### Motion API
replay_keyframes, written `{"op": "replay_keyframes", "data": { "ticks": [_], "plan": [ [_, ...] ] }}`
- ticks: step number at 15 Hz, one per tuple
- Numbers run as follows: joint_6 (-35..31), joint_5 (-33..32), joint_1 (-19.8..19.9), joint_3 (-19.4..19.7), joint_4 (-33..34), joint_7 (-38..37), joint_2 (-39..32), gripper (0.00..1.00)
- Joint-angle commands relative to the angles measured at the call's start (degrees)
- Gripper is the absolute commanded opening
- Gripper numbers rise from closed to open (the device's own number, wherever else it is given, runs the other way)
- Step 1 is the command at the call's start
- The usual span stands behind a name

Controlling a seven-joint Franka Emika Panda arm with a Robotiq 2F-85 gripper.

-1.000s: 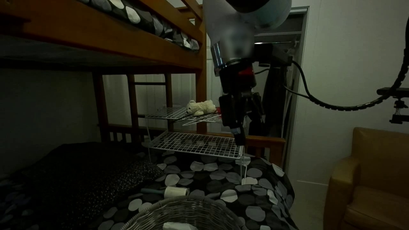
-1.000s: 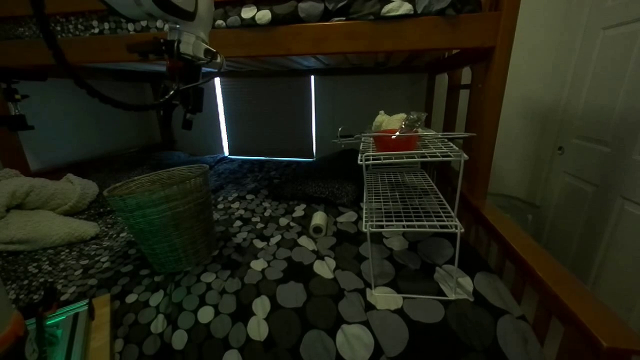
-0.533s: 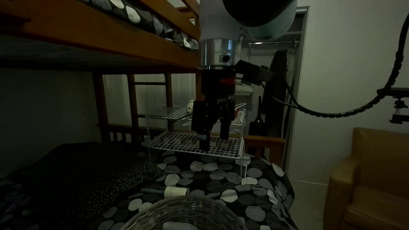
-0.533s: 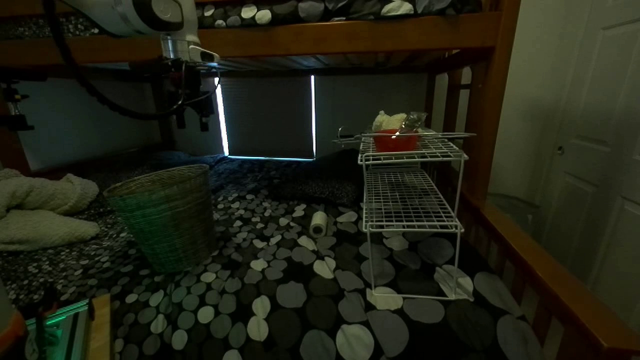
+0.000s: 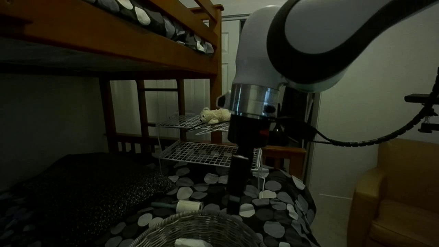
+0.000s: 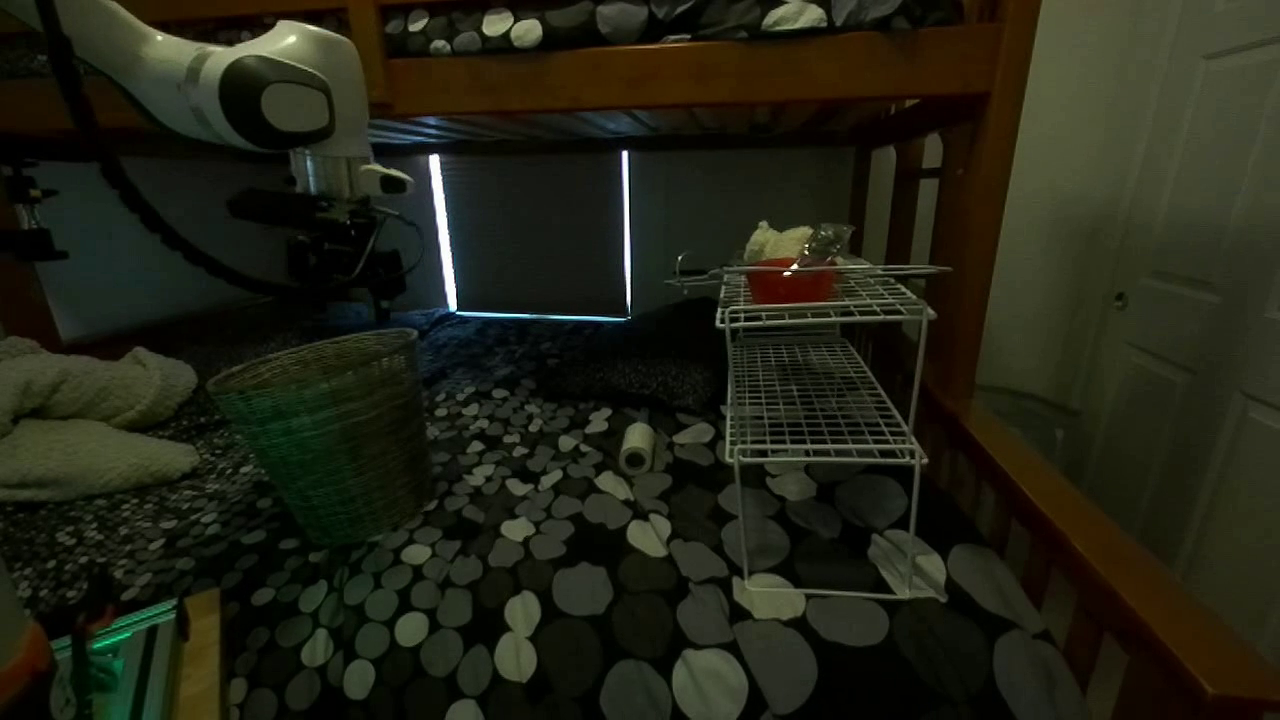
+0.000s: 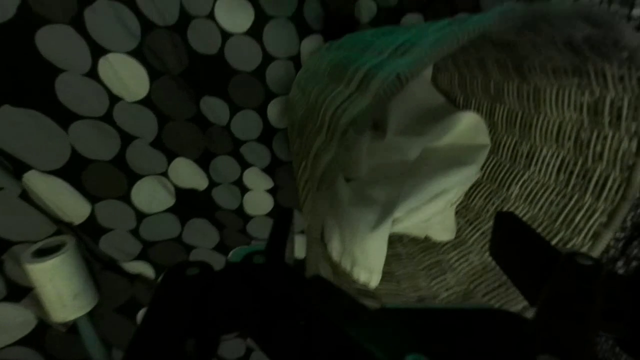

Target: Pick up the basket and move it forward on the table

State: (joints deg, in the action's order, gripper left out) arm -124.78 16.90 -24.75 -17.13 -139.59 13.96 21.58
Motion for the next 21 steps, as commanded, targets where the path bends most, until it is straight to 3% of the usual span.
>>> {"op": "replay_keyframes", "data": {
  "ticks": [1, 2, 5, 12, 13, 14, 21],
  "plan": [
    [9.7, -1.5, -0.9, -0.1, -2.8, -0.6, 1.8, 1.0],
    [5.0, -0.2, -1.1, 0.2, -1.6, 1.5, 0.0, 1.0],
    [8.5, -0.5, -0.9, 0.0, -1.8, 0.7, 0.1, 1.0],
    [-2.8, -13.9, 4.2, -6.1, 0.4, -21.9, -11.6, 1.0],
    [-4.0, -15.4, 4.5, -6.4, 0.7, -24.4, -13.4, 0.92],
    [-5.6, -16.7, 4.7, -6.5, 1.0, -26.7, -15.1, 0.73],
    [-16.5, -20.9, 4.1, -5.6, 3.6, -36.0, -22.8, 0.17]
  ]
}}
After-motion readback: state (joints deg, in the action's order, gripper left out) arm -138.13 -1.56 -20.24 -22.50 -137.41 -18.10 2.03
